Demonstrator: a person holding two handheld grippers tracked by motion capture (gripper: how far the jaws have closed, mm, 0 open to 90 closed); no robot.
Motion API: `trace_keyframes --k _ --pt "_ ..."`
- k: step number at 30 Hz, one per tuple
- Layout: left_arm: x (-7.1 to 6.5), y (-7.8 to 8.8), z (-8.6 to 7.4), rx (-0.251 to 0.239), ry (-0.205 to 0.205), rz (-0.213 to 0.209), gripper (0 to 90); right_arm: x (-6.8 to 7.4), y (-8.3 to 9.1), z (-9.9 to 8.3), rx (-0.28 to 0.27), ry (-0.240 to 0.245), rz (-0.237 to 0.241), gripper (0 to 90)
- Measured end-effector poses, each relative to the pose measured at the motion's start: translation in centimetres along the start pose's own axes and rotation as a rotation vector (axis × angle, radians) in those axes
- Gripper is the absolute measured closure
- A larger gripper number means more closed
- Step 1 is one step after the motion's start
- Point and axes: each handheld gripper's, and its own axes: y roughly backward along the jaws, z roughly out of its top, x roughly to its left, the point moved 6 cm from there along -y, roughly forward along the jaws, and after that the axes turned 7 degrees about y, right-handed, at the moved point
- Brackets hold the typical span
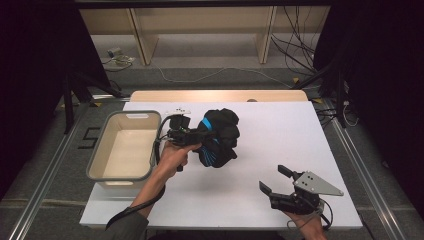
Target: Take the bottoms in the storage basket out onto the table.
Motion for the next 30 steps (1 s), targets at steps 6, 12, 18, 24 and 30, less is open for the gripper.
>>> trace_keyframes --k 6,12,18,24,30 --pt "-0.5 -0.6 0.0 0.01 -0.008 -0.006 61.0 0.0 0.0 0.0 0.0 0.001 0.0 18.9" --pt "-0.6 -1.4 -0.3 0.026 -0.005 0.003 61.0 0.0 0.0 0.0 -0.001 0.001 0.0 18.9" --pt "-0.6 -2.1 -0.5 0.041 -0.013 0.02 60.7 0.0 0.0 0.0 -0.001 0.001 0.001 18.9" --pt "-0.5 -2.5 -0.8 0.058 -0.022 0.039 60.4 0.1 0.0 0.0 -0.001 0.001 0.001 18.9" --pt "-0.2 -3.0 -0.9 0.065 -0.016 0.05 60.2 0.1 0.0 0.0 -0.002 0.002 0.001 18.9"
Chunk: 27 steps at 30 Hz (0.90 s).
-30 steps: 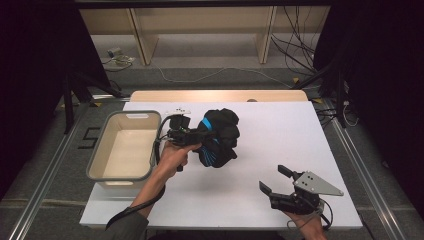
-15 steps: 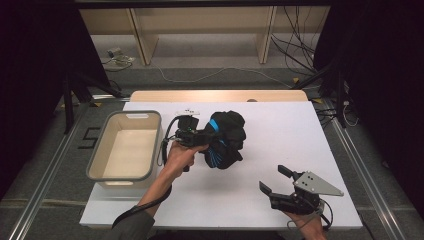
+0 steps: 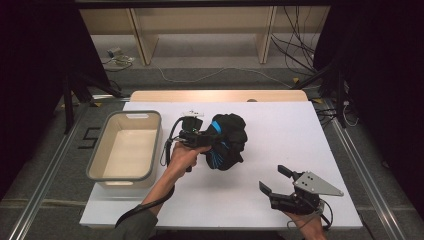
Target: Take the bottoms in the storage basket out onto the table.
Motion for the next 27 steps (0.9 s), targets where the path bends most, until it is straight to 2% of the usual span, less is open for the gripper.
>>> trace_keyframes --k 8,27 --pt "0.5 -1.1 -0.1 0.019 0.017 0.022 59.8 0.0 0.1 0.0 0.001 -0.002 0.002 18.9" --pt "0.9 -2.2 -0.3 0.054 0.008 0.065 59.0 0.0 0.0 0.0 0.0 -0.003 0.003 18.9"
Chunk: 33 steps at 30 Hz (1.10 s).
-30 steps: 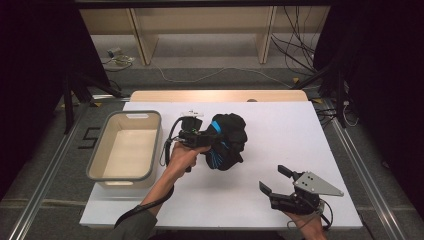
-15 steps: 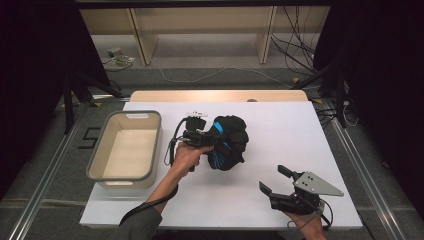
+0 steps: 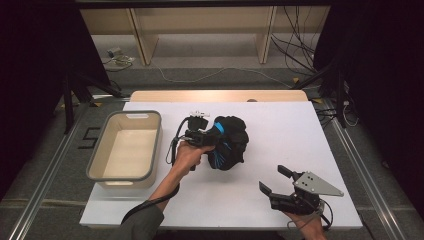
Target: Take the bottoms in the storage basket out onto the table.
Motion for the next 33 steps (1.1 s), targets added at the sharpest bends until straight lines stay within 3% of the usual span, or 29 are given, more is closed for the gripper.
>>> trace_keyframes --k 16,33 --pt "0.6 -1.0 -0.5 0.032 -0.013 0.033 57.5 0.0 0.0 0.0 -0.002 -0.001 0.0 18.9" --pt "0.5 -1.8 -1.1 0.061 -0.014 0.023 51.9 0.0 0.0 0.0 -0.002 -0.001 0.0 18.9"
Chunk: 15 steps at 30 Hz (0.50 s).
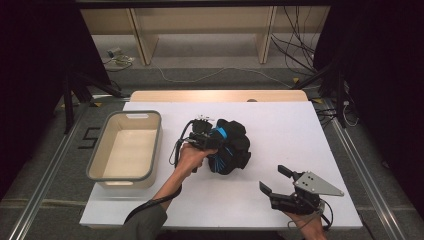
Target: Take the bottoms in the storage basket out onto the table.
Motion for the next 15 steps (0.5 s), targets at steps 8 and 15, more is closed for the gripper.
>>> trace_keyframes --k 8,15 --pt "-0.16 -0.38 -0.23 0.023 -0.01 -0.011 45.2 0.03 0.0 0.01 -0.001 0.0 0.0 19.0" --pt "-0.46 -0.38 -0.28 0.017 0.003 -0.054 33.0 0.03 0.02 0.0 0.0 0.001 0.001 19.0"
